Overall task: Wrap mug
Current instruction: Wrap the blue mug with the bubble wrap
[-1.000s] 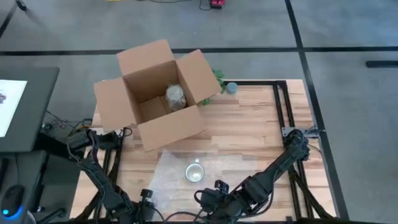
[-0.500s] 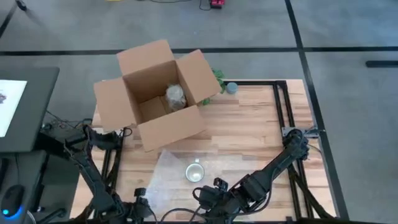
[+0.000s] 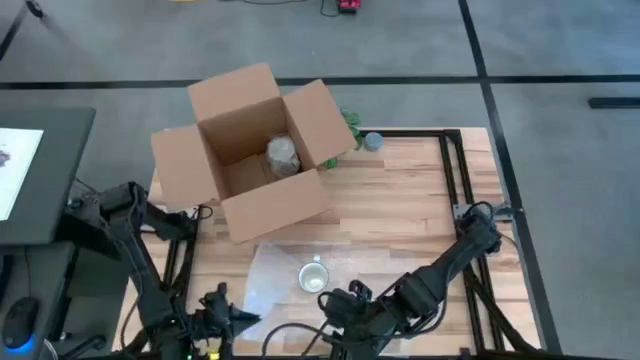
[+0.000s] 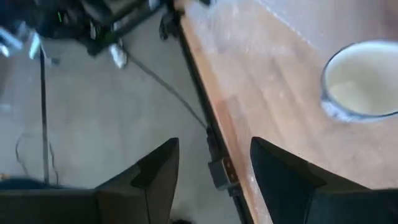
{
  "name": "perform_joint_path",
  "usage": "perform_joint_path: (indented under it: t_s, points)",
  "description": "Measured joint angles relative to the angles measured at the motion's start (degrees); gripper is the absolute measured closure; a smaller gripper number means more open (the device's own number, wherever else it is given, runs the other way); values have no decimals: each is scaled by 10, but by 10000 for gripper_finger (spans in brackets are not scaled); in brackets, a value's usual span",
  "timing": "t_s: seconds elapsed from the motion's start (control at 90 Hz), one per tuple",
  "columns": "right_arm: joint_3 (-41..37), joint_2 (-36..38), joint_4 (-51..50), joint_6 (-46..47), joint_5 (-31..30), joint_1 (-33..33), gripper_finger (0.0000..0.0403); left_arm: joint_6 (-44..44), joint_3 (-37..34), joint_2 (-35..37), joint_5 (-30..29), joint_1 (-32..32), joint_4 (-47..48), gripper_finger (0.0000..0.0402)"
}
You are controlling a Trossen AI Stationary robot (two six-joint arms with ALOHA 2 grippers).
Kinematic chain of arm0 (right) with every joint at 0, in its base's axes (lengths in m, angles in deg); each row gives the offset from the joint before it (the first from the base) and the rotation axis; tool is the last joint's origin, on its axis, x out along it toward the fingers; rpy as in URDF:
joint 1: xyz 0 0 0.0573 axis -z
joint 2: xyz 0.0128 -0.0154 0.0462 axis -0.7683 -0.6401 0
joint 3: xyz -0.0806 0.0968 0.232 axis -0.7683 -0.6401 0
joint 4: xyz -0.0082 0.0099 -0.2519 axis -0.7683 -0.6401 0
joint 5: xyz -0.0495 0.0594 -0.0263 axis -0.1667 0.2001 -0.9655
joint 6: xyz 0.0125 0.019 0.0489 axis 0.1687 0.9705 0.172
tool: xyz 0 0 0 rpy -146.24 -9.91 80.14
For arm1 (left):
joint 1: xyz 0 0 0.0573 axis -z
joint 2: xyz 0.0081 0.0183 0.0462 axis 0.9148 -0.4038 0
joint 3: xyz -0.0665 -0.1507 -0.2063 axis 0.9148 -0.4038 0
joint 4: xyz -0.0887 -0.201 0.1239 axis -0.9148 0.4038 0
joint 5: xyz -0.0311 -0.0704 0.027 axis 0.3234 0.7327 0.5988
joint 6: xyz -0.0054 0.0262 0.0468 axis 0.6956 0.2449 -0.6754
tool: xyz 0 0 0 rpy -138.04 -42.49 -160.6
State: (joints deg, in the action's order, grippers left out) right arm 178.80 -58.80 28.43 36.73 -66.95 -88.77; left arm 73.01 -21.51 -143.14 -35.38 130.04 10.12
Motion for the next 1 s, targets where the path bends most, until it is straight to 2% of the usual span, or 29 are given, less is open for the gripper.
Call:
perform_joint_path:
  t_s: [0.122, 0.256, 0.444, 0.556, 0.711, 0.8, 1.0]
  points:
    - [0, 19, 1, 9, -57, -17, 216, -148, 0, 10, -4, -43, -112, 402]
    - [0, 34, 1, 8, -88, -28, 216, -313, 0, 10, -5, -90, -246, 402]
    - [0, 38, 0, 6, -116, -31, 216, -512, 0, 10, -7, -149, -430, 402]
    - [0, 38, 0, 7, -119, -30, 216, -602, 0, 11, -7, -166, -499, 402]
    - [0, 32, -38, -4, -121, -16, 216, -668, 0, 14, -6, -170, -550, 402]
    - [-1, 27, -69, -11, -136, 3, 216, -671, 0, 14, -5, -166, -551, 402]
    - [0, 30, -37, -90, -139, 50, 216, -667, 0, 15, -4, -158, -551, 402]
